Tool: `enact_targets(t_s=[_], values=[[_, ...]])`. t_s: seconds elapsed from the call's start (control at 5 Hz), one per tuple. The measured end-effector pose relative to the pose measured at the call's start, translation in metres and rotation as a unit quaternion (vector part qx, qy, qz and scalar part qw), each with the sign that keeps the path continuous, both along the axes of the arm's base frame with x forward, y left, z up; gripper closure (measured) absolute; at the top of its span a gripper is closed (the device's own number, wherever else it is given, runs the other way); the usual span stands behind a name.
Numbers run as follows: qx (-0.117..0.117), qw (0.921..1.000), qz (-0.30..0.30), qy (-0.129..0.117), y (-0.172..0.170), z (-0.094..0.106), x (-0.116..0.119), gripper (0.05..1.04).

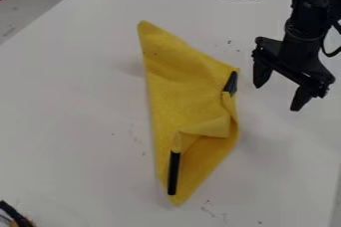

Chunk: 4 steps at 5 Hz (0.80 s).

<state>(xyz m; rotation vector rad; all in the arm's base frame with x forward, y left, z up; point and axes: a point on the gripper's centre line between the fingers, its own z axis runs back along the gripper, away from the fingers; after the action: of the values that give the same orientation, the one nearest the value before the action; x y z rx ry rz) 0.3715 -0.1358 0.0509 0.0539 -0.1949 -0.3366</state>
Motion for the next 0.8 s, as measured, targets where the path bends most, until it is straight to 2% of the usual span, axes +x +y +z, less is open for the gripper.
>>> enact_targets(t_s=[0.2,0.4,0.6,0.8], values=[[0.005,0.9998,-0.002,0.019,0.000,-0.015,-0.004,0.083],[0.000,0.9998,-0.019,0.009,0.015,-0.015,0.006,0.083],[0.002,0.9998,-0.018,0.004,0.042,-0.017,0.015,0.083],[0.008,0.9995,-0.030,0.004,0.050,-0.019,0.015,0.083]])
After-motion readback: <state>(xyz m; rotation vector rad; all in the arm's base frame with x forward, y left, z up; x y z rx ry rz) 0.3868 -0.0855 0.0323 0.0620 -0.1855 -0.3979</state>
